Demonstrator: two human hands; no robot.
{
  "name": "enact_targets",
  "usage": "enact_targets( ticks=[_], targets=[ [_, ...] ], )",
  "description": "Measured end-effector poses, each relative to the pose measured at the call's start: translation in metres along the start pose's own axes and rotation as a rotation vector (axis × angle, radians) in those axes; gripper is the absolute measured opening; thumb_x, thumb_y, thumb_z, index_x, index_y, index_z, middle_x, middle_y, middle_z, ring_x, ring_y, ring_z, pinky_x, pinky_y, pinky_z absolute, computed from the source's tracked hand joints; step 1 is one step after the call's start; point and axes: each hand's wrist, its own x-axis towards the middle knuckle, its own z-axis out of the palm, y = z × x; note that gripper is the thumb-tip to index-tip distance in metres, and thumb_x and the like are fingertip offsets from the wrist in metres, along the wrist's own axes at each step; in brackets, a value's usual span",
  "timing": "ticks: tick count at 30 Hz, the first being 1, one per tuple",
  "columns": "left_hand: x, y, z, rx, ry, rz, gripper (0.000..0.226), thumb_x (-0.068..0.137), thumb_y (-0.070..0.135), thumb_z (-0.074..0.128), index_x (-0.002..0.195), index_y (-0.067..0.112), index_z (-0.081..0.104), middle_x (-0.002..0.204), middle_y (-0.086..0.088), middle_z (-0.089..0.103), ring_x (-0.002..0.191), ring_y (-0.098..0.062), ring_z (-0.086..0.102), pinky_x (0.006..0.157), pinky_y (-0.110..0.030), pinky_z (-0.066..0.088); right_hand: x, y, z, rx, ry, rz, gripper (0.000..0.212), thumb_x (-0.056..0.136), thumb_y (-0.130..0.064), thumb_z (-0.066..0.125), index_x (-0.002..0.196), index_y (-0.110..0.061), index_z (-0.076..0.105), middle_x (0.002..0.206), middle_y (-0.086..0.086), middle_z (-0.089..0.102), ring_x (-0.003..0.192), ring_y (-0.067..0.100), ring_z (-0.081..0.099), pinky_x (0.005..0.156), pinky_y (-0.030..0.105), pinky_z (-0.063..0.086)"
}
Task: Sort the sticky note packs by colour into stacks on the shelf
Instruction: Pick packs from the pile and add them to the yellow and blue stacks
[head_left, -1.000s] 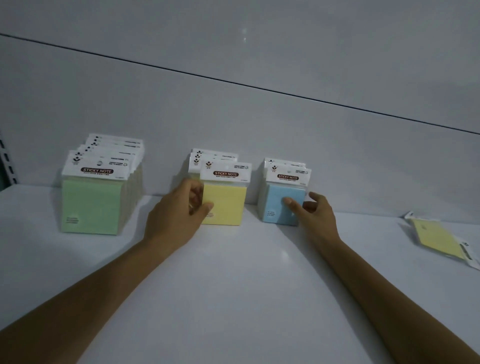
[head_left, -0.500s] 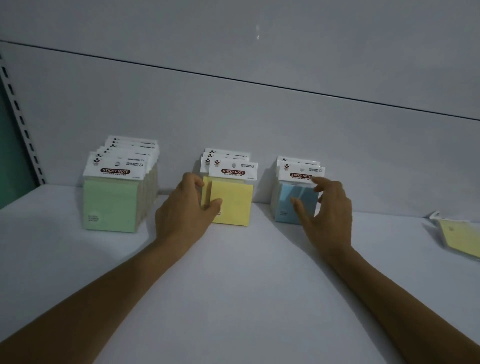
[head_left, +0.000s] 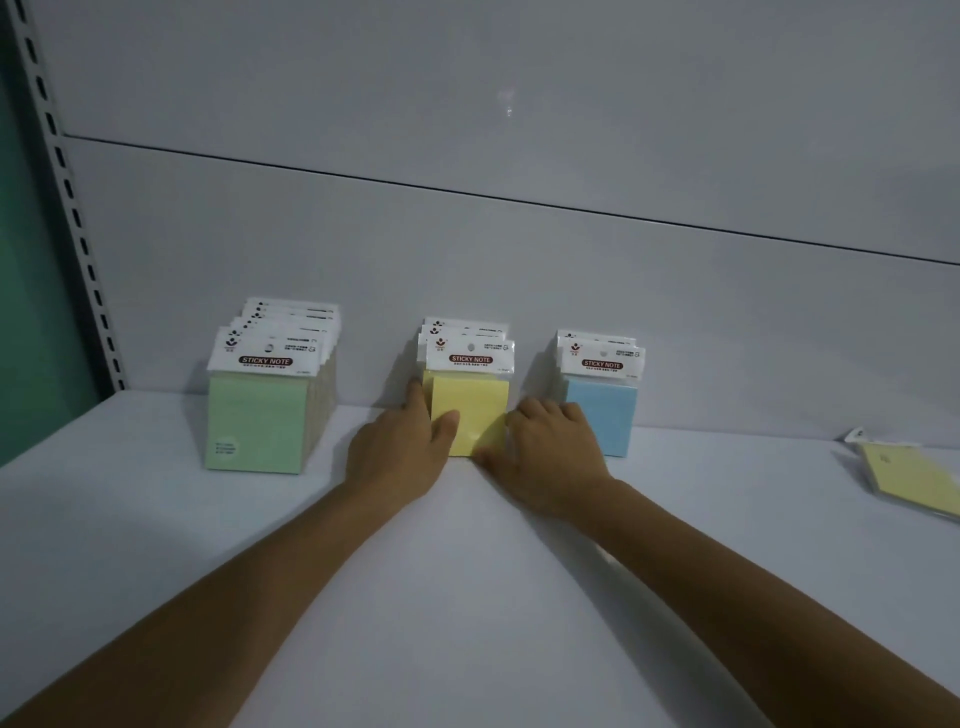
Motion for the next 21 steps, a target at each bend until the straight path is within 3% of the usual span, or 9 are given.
enact_targets(
  ticks=[6, 15, 21],
  targets=[
    [0.001, -0.004, -0.001, -0.076, -0.096, 0.014, 0.070, 0.092, 0.043, 0.046, 0.145, 0.014, 0.012, 0.129, -0.020, 0.054, 0.113, -0.040, 0.053, 0.091, -0.046, 0.045, -0.001, -0.020, 0.013, 0.311, -0.039, 0.195, 0.049, 0.091, -0.051, 0.044, 0.116, -0.008, 0.051, 0.118, 0.013, 0.057, 0.113, 0.031, 0.047, 0.091, 0.038, 0.038],
    [0.006, -0.009, 0.000, -0.106, -0.087, 0.094, 0.069, 0.092, 0.042, 0.047, 0.147, 0.022, 0.010, 0.136, -0.011, 0.050, 0.117, -0.036, 0.051, 0.092, -0.043, 0.043, 0.002, -0.017, 0.014, 0.376, -0.045, 0.210, 0.043, 0.093, -0.046, 0.043, 0.113, -0.009, 0.050, 0.115, 0.012, 0.057, 0.109, 0.031, 0.049, 0.088, 0.038, 0.037],
    [0.007, -0.008, 0.004, -0.074, -0.073, 0.112, 0.068, 0.092, 0.038, 0.047, 0.145, 0.014, 0.012, 0.137, -0.016, 0.048, 0.121, -0.036, 0.048, 0.094, -0.044, 0.038, 0.004, -0.015, 0.014, 0.471, -0.076, 0.171, 0.043, 0.094, -0.043, 0.044, 0.121, -0.010, 0.045, 0.112, 0.013, 0.062, 0.103, 0.036, 0.055, 0.088, 0.045, 0.045]
  ],
)
